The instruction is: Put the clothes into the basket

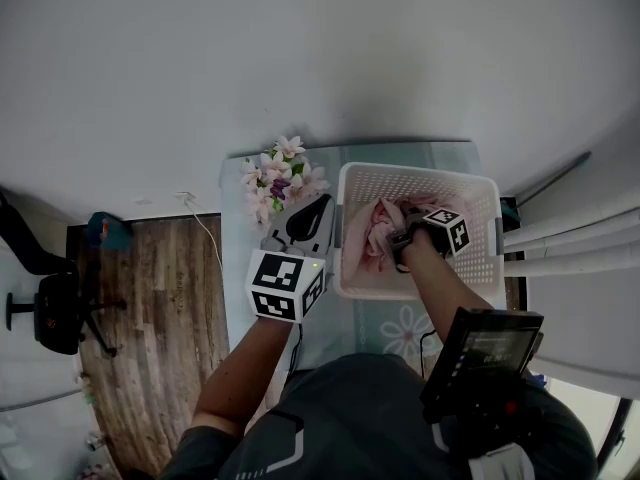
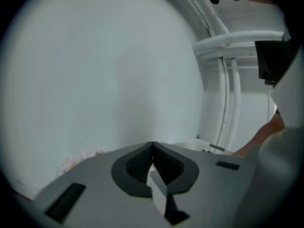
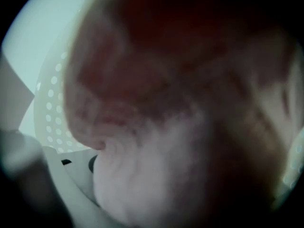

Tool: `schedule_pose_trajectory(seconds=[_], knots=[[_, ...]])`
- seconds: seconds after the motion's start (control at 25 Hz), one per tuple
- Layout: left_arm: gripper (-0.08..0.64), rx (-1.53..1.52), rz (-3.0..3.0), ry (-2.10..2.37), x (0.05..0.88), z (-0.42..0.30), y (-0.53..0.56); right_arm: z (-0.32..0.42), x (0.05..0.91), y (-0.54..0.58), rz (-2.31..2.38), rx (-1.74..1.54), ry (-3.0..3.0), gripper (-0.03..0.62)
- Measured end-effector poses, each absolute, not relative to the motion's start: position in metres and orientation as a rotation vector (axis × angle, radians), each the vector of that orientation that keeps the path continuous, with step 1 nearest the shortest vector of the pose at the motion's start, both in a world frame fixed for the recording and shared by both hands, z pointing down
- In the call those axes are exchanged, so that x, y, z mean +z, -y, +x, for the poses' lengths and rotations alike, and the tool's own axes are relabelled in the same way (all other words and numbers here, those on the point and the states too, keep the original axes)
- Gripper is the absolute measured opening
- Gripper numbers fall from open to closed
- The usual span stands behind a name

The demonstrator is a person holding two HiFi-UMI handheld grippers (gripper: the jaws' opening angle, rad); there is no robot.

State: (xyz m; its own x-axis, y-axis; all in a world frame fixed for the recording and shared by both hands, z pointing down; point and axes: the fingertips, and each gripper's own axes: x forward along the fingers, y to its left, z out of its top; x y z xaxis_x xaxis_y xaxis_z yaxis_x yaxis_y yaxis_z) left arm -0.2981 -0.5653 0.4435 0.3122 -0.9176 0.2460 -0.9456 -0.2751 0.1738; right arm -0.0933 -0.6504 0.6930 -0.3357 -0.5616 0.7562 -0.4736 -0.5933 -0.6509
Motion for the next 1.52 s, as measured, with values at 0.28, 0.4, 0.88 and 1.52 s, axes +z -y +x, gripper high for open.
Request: schedule_pose_trajectory(seconds=[0.28, 0.4, 0.88, 1.52], knots=[[0.009, 0.125, 2.289, 1.695, 0.441, -0.298, 0.558, -0.092, 0.698, 0.649, -1.758, -2.107, -1.391, 0.339], [0.009, 0.130, 2.287, 1.699, 0.441, -0.299, 0.555, -0.092, 0.698, 0.650, -1.750, -2.125, -1.405, 0.350], [0.009, 0.124, 2.294, 1.771, 0.419, -0.291, 0.533, -0.091, 0.650, 0.633, -1.655, -2.217, -1.462, 0.449], [0.009, 0.066, 2.336, 1.840, 0.363, -0.243, 0.485, -0.090, 0.475, 0.609, -1.168, -1.975, -1.959, 0.448]])
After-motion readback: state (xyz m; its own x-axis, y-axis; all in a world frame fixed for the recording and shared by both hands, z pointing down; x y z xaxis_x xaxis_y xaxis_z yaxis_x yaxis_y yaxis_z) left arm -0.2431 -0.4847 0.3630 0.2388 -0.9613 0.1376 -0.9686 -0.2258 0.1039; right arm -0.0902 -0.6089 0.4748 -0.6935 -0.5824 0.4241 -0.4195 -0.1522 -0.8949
